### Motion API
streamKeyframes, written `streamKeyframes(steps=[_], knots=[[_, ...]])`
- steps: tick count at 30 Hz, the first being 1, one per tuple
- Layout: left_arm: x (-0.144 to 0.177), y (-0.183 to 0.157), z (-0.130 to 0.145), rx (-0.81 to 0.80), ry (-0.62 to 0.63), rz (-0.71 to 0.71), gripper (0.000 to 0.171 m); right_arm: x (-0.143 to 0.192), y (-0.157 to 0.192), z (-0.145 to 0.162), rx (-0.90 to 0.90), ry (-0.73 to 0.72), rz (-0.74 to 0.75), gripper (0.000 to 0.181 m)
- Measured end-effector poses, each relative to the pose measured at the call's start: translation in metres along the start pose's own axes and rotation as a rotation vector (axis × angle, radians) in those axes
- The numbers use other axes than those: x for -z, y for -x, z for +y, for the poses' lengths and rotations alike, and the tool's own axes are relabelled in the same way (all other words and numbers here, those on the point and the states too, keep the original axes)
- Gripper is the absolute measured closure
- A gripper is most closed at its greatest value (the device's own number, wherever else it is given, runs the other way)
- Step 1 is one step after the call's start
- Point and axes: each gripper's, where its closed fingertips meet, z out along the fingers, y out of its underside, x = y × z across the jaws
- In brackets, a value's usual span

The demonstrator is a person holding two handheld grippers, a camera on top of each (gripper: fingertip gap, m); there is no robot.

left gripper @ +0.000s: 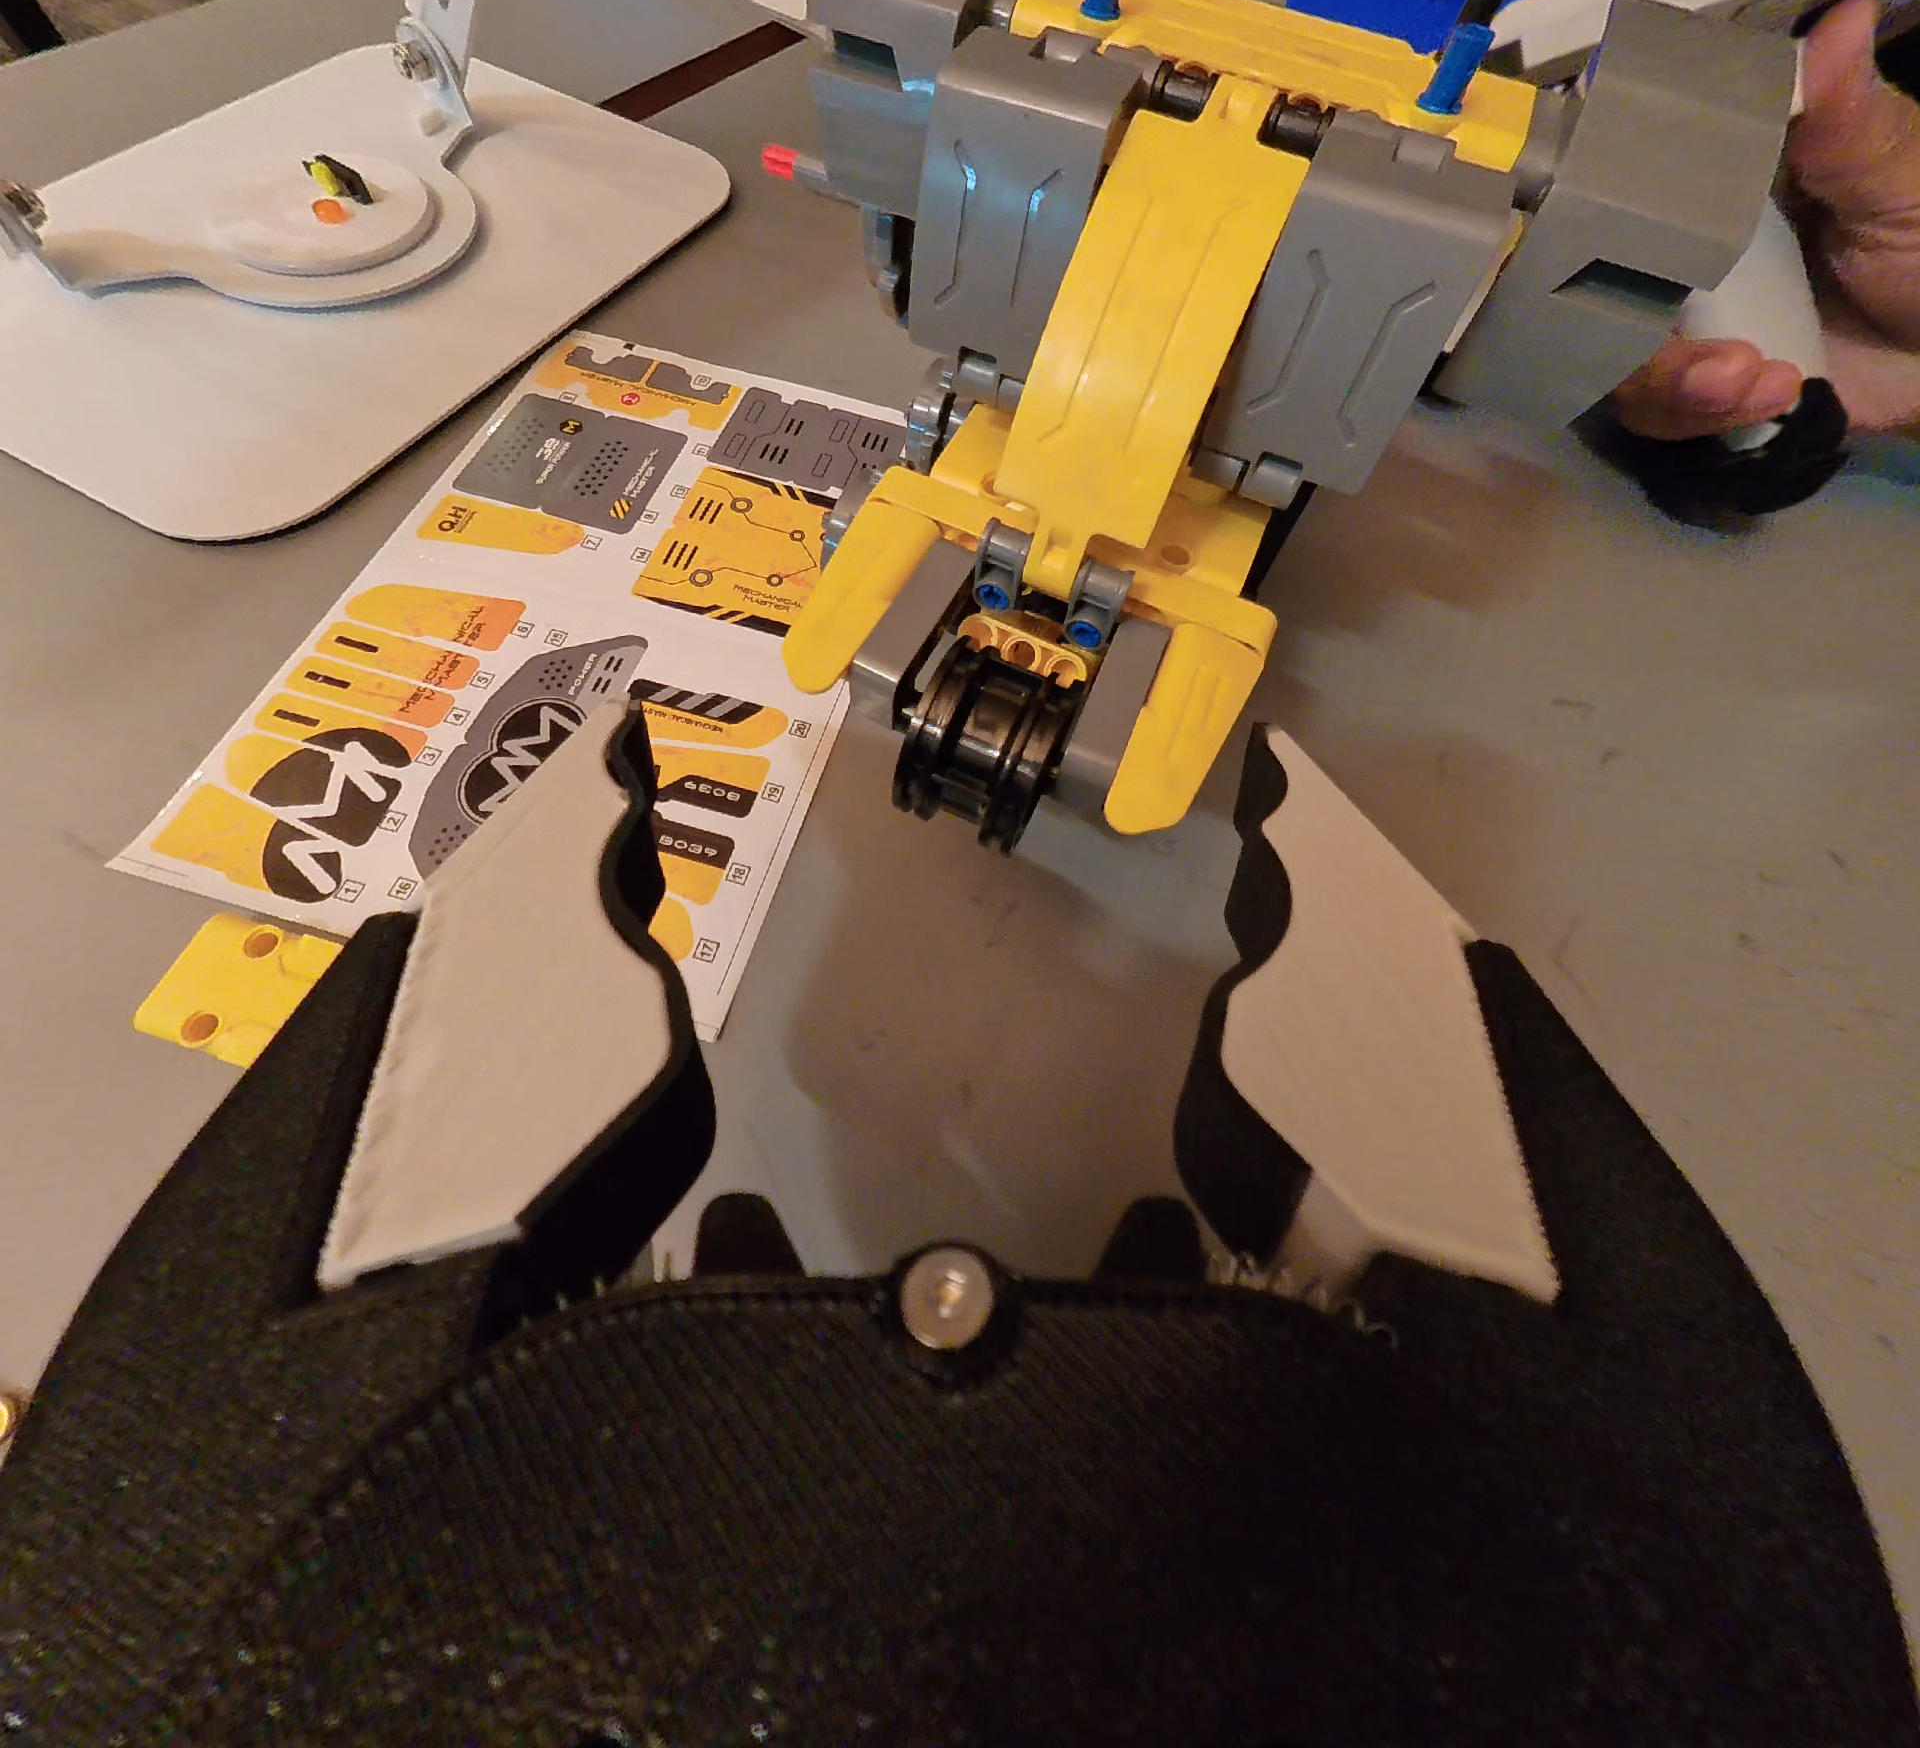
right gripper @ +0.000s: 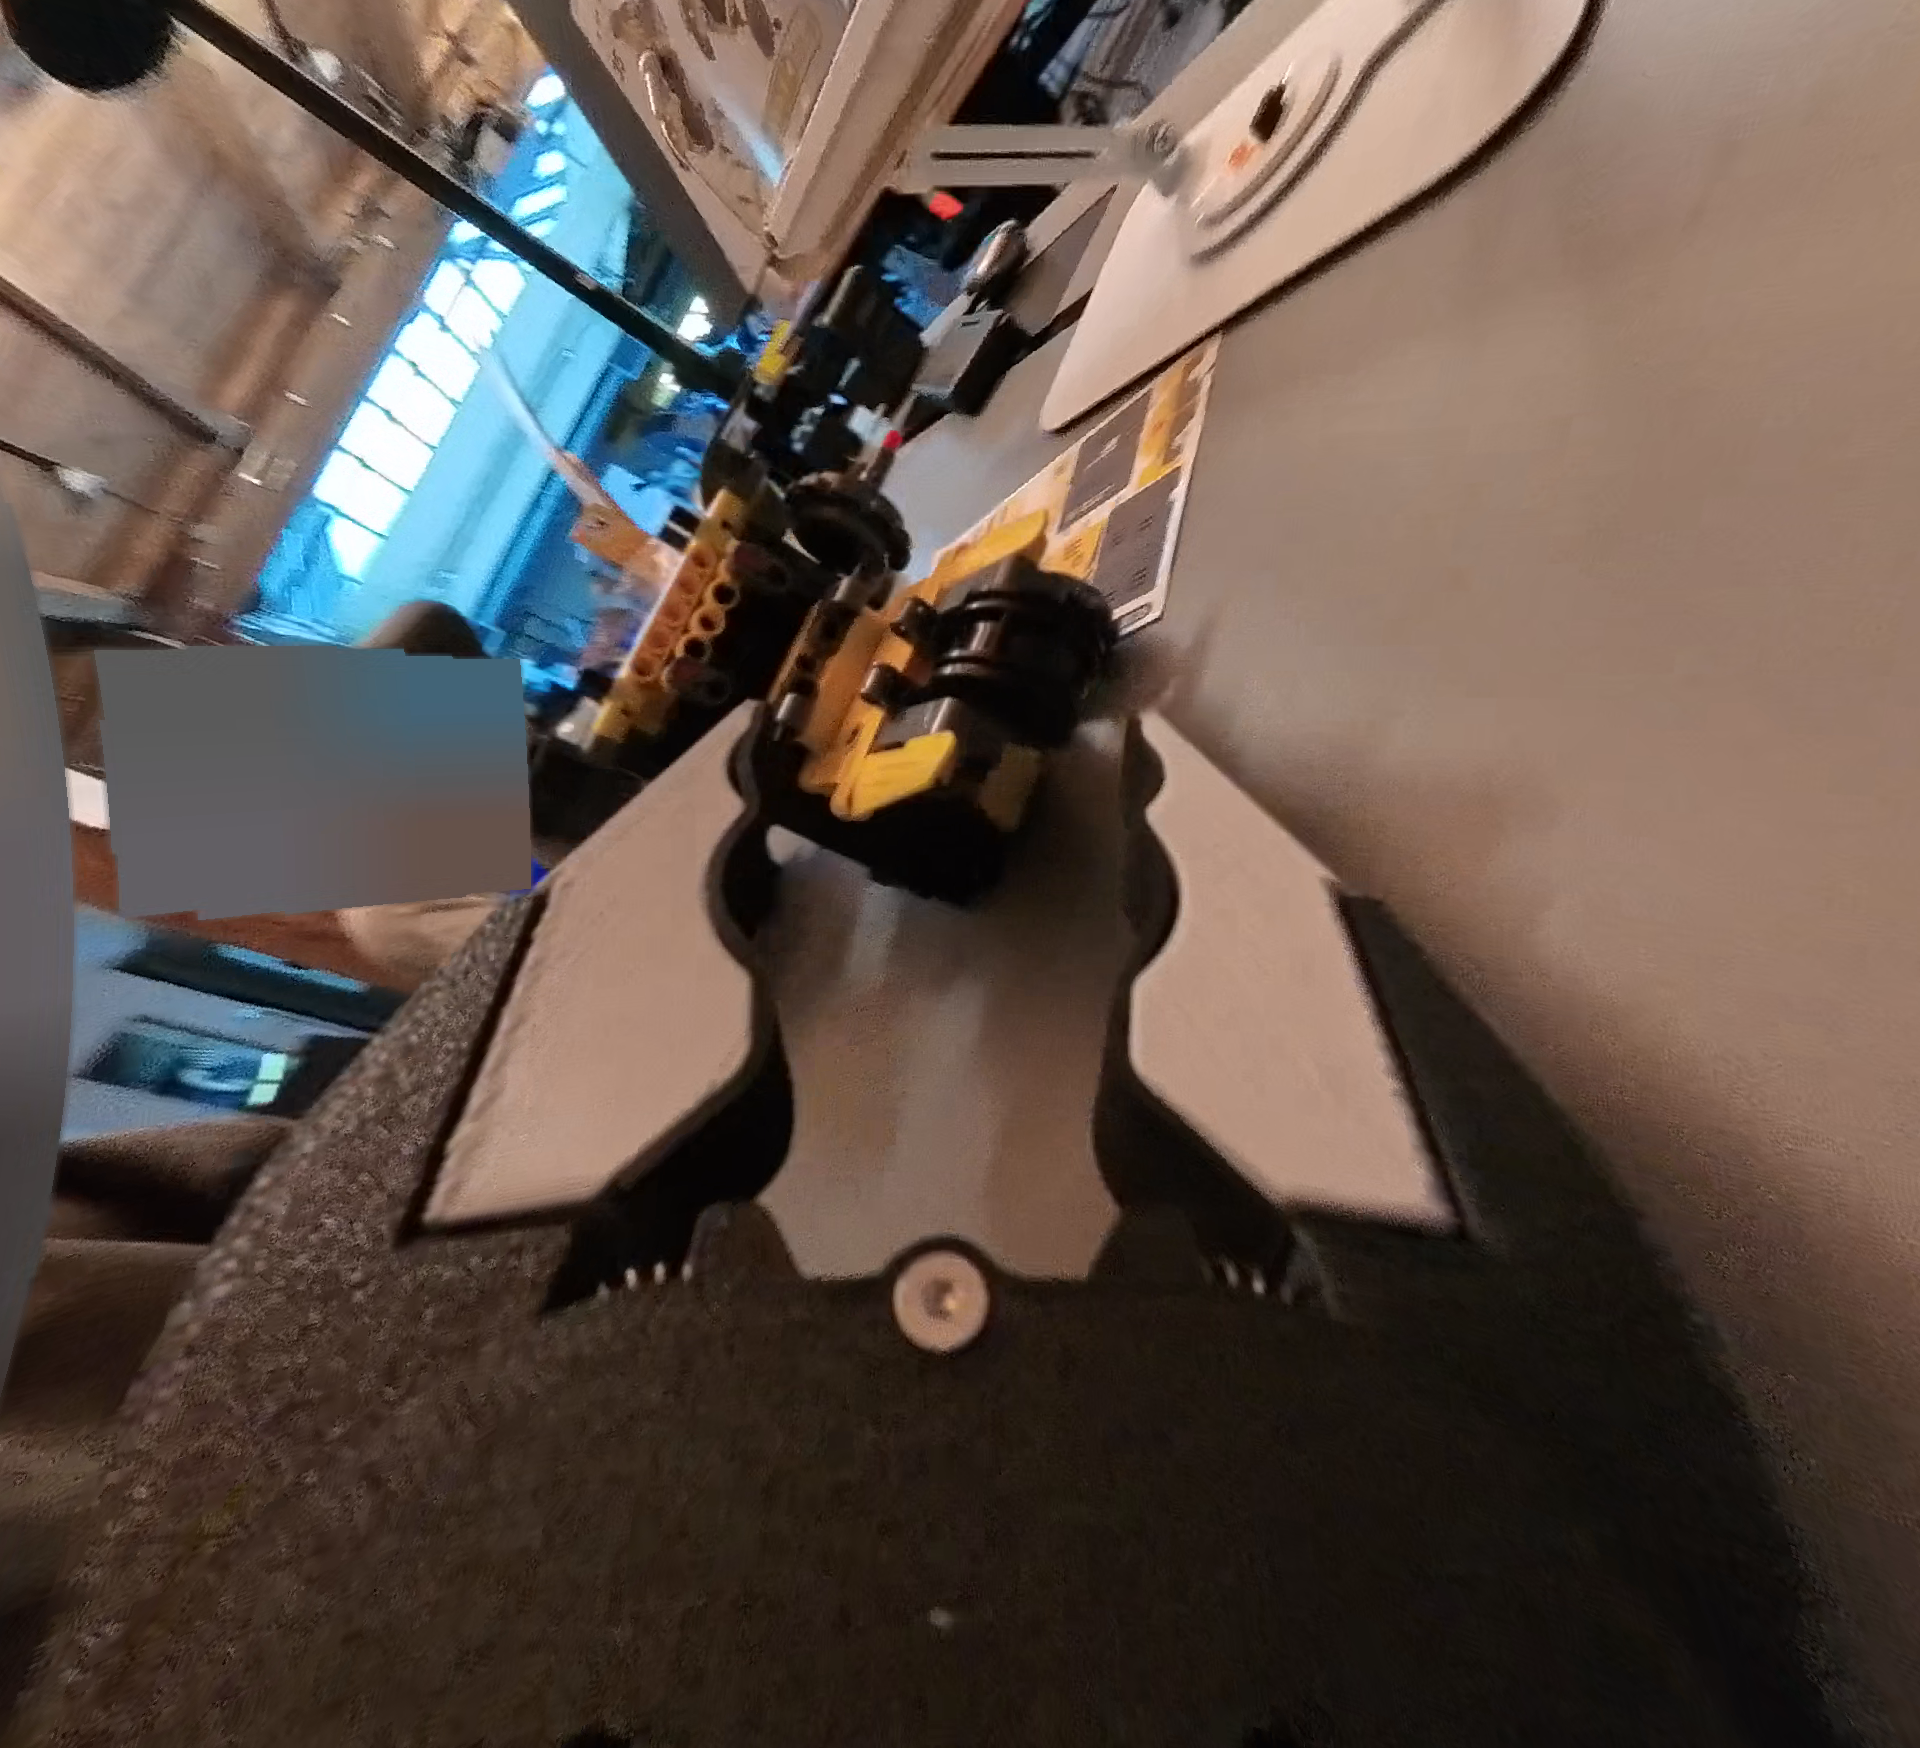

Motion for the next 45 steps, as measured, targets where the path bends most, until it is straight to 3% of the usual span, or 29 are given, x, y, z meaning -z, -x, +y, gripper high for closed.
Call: streamKeyframes(steps=[6, 12, 22, 29, 45], knots=[[-0.001, 0.0, 0.001, -0.004, 0.006, -0.002, 0.062, -0.003, -0.008, 0.006, -0.059, 0.024, -0.004, 0.122], [-0.001, -0.001, 0.002, -0.013, 0.013, -0.006, 0.062, -0.002, -0.008, 0.006, -0.025, 0.036, -0.007, 0.15], [-0.002, -0.001, 0.002, -0.021, 0.019, -0.011, 0.062, 0.001, -0.006, 0.01, -0.124, 0.082, -0.07, 0.151], [-0.002, 0.0, 0.002, -0.006, 0.015, -0.005, 0.063, 0.001, -0.005, 0.011, 0.013, 0.087, -0.014, 0.148], [-0.002, 0.0, 0.002, -0.008, 0.019, -0.006, 0.064, 0.001, 0.005, 0.024, 0.056, 0.157, -0.073, 0.144]])
